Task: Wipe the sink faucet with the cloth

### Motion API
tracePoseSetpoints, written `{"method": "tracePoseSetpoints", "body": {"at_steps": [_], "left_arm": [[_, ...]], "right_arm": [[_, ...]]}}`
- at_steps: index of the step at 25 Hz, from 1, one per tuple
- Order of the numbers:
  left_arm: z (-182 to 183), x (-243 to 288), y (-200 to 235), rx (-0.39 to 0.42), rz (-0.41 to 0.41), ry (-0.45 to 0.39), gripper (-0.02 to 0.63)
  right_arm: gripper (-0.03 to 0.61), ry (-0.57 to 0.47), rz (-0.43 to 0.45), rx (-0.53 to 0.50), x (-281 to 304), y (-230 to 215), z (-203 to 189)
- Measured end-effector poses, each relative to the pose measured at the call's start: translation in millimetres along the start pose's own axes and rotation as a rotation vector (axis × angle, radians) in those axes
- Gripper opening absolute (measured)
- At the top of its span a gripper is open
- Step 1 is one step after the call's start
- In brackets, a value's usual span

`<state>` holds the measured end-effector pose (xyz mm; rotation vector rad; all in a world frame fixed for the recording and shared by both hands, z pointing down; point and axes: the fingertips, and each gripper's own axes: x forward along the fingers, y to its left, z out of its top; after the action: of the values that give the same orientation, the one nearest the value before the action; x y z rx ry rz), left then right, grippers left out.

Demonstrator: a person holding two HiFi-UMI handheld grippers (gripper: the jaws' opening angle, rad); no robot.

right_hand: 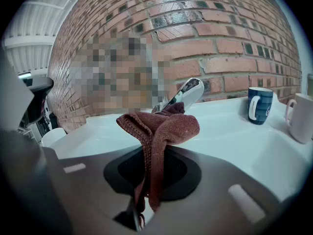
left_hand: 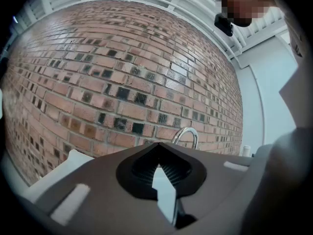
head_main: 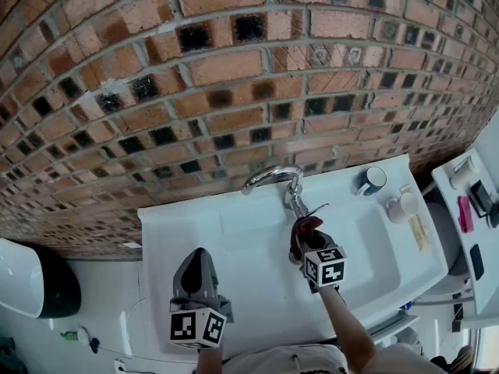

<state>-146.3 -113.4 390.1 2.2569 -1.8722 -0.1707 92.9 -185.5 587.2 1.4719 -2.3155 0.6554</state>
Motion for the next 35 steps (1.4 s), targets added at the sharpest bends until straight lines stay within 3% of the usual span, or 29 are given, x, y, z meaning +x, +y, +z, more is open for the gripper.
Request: {"method": "tracePoseSetpoints", "body": {"at_steps": [10,21,24,29,31,35], "left_arm": [[-4,7,-2,-0.005,-0.005,0.005,0.005],[-2,6,-6,-0.018,-0.015,-0.007,0.005],[-2,7,-8,-0.02,-0.022,-0.012,0.005],[-2,7,-8,-0.026,-0.02,-0.012,0.005],[-1,4,-7,-0.028,-0.018,-0.015,0.005],[1,1,7,-0.031,0.013,-0.018,0.005]], "right_arm": [[0.052,-0.036,-0.009,-0.037,-9,-9,22],[0.052,-0.158,-0.18,-0.046,-59,-72,75],[0.052,-0.128,-0.139,-0.03,-55,-50,65],[0.052,0.016,0.1,-0.112,-6,48,32],[0.051,0.043,0.105,-0.116,13,62,32],[0.051,0.072,0.019,-0.136,29,47,45]]}}
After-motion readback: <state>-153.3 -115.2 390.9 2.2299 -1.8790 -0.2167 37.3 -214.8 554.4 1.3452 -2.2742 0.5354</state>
